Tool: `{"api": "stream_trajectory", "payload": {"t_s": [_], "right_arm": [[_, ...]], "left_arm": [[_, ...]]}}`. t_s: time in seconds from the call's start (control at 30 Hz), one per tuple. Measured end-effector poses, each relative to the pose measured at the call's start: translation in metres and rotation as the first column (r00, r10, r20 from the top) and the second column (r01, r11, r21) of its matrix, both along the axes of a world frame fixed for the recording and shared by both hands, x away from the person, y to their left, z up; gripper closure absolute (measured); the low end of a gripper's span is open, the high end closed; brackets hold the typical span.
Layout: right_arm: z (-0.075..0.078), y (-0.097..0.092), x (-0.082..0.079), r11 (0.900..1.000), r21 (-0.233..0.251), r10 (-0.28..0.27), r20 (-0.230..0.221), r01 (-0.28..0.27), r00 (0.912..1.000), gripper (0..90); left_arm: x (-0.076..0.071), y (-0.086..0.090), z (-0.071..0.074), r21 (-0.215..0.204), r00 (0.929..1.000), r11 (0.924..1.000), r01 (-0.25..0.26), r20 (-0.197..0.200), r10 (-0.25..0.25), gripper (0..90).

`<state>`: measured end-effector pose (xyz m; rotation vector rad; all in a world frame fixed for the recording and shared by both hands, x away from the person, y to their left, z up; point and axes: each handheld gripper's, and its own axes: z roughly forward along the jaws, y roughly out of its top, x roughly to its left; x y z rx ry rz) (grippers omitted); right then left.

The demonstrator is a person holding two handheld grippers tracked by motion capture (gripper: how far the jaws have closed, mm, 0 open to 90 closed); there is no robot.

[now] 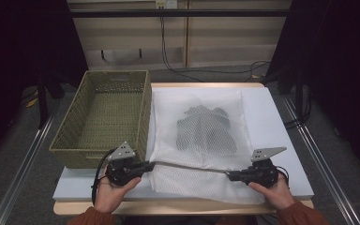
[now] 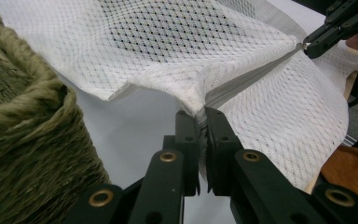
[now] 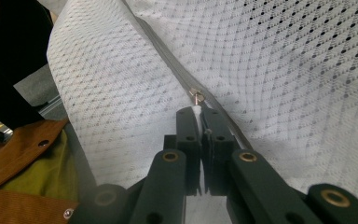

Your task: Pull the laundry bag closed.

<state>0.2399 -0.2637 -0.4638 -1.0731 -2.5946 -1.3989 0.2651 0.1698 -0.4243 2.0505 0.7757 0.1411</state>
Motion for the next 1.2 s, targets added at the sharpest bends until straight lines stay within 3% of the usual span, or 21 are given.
{"api": "stream_trajectory", "payload": {"t_s": [1.2], "right_arm": [[0.000, -0.019, -0.006, 0.9985, 0.005, -0.055, 0.000, 0.055, 0.9985, 87.7]], "left_arm": [[0.000, 0.000, 0.000, 0.000, 1.0000, 1.0000, 0.000, -0.003, 0.000, 85.2]]}}
